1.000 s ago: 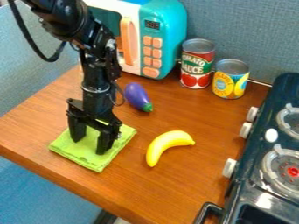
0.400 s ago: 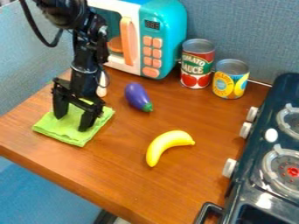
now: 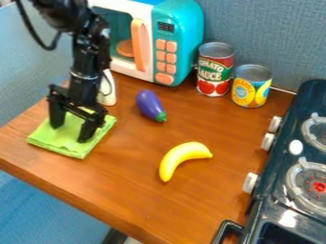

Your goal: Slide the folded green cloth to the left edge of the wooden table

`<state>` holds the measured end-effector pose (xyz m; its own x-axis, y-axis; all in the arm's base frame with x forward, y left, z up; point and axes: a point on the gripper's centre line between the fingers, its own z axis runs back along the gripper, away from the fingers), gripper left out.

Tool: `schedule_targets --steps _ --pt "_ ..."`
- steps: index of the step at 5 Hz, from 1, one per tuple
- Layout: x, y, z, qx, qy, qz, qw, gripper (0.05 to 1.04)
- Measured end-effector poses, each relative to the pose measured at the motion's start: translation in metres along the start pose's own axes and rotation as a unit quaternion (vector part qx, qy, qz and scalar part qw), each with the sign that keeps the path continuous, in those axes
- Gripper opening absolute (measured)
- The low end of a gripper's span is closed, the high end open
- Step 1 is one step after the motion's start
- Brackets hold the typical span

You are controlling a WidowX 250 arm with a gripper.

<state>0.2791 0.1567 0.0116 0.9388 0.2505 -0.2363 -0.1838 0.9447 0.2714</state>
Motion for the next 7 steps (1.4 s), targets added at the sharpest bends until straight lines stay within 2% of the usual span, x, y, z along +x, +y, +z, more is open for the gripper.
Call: schedule_targets --steps 1,2,3,5,6,7 --pt "-0.031 0.024 -0.013 -0.017 0.031 0.034 0.9988 1.001" --pt "-0.052 0.033 -0.015 -0.055 0.02 0.047 0.9972 1.001" --pt "-0.059 0.032 0.007 -0.075 -0.035 0.044 0.9956 1.001" --pt "-0.059 0.018 0.013 -0.073 -0.051 0.017 0.9959 1.001" --pt "-0.065 0.012 0.029 -0.091 -0.085 0.002 0.9922 1.001" --pt "-0.069 -0.001 0.04 -0.108 -0.105 -0.016 0.9884 1.001"
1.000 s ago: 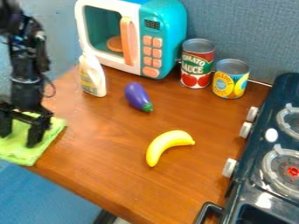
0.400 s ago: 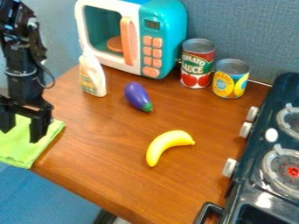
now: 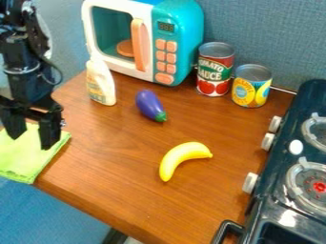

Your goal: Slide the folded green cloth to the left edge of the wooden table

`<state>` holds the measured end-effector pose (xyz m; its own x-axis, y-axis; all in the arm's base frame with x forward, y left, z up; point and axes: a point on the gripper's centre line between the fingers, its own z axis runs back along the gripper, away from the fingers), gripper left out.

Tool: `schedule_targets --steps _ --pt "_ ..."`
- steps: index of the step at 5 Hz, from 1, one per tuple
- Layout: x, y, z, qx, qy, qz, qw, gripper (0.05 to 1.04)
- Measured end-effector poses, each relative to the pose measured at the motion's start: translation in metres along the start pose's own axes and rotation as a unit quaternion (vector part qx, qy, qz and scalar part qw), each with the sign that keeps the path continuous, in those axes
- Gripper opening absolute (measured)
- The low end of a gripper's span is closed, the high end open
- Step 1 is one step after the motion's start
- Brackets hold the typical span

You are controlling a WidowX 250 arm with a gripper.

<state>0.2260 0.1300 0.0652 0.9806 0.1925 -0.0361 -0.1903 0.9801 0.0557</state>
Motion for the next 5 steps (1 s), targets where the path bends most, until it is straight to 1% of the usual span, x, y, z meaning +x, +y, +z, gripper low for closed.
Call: schedule_targets --steps 1,2,5 --pt "0.011 -0.037 0.008 -0.015 -0.003 -0.041 0.999 1.001" --pt "0.014 -0.05 0.009 -0.014 -0.005 -0.058 0.9982 1.001" --pt "0.013 -0.051 0.008 -0.015 -0.003 -0.06 0.9981 1.001"
